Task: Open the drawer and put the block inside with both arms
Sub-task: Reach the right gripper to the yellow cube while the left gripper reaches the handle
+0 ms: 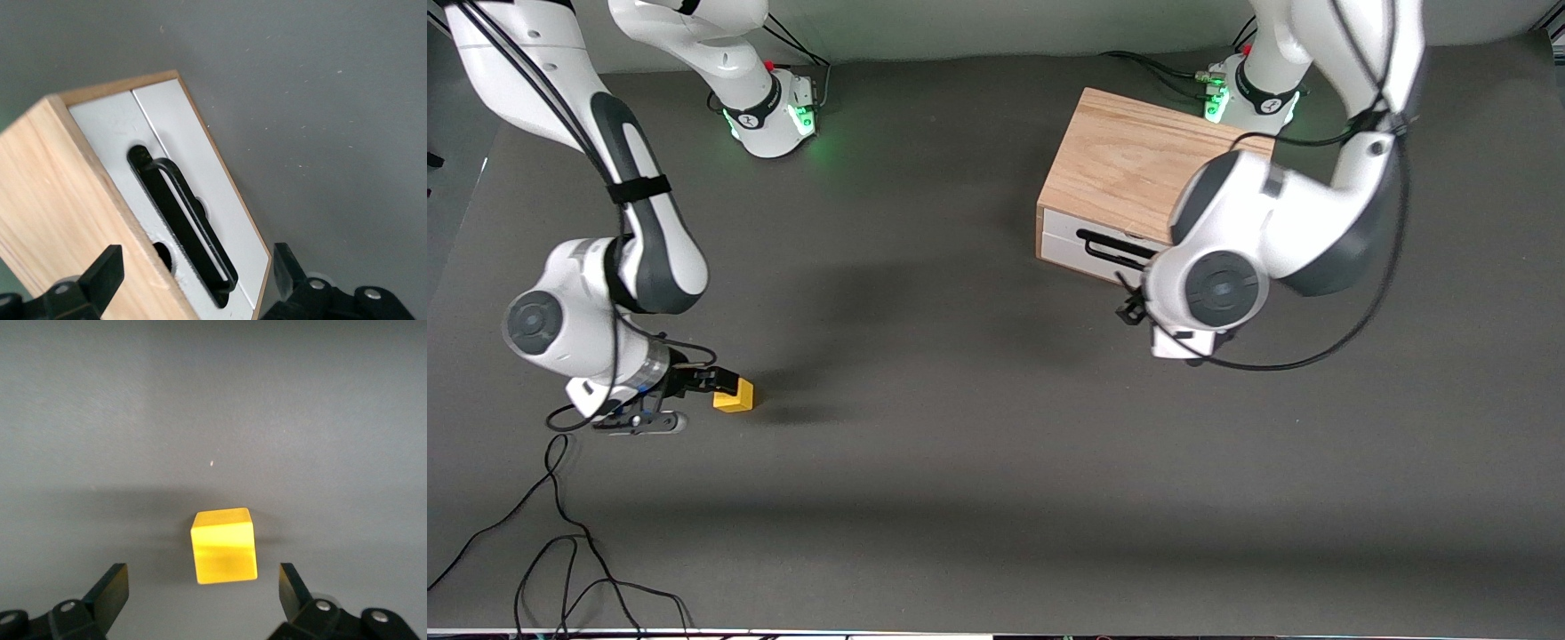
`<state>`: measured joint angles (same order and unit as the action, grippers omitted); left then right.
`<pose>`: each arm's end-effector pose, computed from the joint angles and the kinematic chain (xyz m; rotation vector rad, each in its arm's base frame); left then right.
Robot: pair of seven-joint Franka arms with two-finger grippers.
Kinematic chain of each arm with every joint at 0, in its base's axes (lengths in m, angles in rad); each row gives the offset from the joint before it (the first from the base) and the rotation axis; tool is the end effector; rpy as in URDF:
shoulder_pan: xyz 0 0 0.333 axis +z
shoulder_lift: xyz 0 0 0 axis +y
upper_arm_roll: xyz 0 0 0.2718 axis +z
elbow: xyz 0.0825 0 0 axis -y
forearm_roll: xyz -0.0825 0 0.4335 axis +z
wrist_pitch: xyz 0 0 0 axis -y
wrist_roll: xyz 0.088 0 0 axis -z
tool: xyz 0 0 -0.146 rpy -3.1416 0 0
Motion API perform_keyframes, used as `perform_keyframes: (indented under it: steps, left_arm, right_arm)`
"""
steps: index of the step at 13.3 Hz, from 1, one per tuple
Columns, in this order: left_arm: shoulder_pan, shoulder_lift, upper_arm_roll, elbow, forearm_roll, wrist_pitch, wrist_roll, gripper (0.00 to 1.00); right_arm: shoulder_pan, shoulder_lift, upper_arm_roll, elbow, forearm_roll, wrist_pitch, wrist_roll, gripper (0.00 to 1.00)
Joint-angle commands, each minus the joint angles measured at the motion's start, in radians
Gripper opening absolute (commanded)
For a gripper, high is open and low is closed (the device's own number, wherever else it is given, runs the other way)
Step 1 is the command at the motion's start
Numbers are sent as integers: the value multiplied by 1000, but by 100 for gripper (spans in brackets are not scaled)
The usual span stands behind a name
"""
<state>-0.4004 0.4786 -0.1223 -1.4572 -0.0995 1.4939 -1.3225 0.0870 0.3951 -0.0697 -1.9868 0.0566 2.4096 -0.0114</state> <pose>0.5593 -0.3322 0.2926 -2.6017 -1.1236 0.5628 0.6312 0.0113 0.1517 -3.1295 0.0111 -0.0454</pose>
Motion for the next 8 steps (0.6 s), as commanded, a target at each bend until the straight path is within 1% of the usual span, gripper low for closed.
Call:
perform_keyframes:
  steps: [1, 3, 5, 8]
  left_arm:
    - [-47, 26, 15, -9, 52, -1, -96, 100]
    - [-61, 26, 15, -43, 66, 15, -101, 100]
    - [-55, 26, 15, -90, 66, 63, -118, 100]
    - [-61, 26, 15, -159, 67, 129, -165, 99]
  right_arm:
    - [2, -21, -2, -73, 14, 80, 10, 100]
    - [0, 1, -2, -72, 14, 111, 7, 100]
    - [-1, 25, -2, -61, 14, 137, 5, 100]
    - [-1, 79, -2, -12, 14, 148, 4, 100]
